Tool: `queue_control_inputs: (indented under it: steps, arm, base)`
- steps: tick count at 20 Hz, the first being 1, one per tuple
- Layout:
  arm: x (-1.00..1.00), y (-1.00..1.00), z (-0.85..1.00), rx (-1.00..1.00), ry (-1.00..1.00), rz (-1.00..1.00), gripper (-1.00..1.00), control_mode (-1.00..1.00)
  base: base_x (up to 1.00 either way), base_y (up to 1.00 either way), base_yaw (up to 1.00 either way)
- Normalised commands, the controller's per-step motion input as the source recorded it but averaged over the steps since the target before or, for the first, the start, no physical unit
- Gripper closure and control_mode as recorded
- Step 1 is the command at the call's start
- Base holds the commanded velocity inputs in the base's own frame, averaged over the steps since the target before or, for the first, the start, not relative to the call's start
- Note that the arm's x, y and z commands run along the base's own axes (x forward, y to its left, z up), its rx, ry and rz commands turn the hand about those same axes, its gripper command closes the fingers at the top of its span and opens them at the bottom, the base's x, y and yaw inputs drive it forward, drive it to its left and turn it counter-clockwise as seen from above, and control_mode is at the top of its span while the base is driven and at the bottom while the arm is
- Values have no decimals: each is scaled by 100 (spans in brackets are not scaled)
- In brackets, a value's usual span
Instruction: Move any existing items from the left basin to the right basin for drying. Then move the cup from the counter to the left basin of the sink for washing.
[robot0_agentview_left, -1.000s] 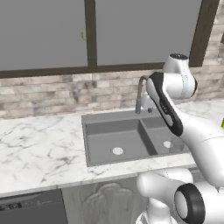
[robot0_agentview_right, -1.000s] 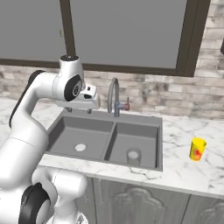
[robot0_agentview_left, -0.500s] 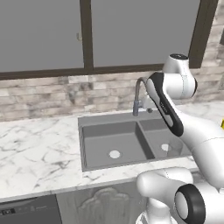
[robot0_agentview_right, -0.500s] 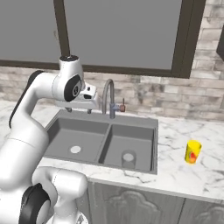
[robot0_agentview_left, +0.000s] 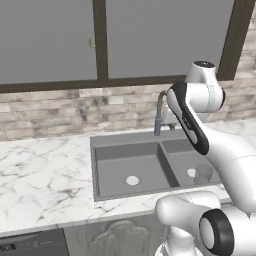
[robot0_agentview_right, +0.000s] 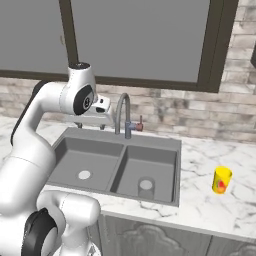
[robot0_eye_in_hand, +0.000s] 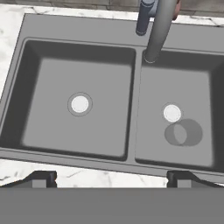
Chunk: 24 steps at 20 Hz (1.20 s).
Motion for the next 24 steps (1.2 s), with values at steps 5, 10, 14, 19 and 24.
queue_control_inputs:
  steps: [5, 10, 14, 19, 24]
  arm:
    - [0, 0, 0, 0, 0, 0, -100, 100]
    - [0, -8, -1, 0, 1, 0, -100, -100]
    - [0, -2, 0, 0, 0, 0, -100, -100]
    - [-1, -15, -1, 0, 0, 0, -100, -100]
    - [-3, -22, 0, 0, 0, -2, -100, -100]
  base:
    - [15, -30, 3]
    - [0, -8, 0]
    - [0, 0, 0]
    - [0, 0, 0]
    - [0, 0, 0]
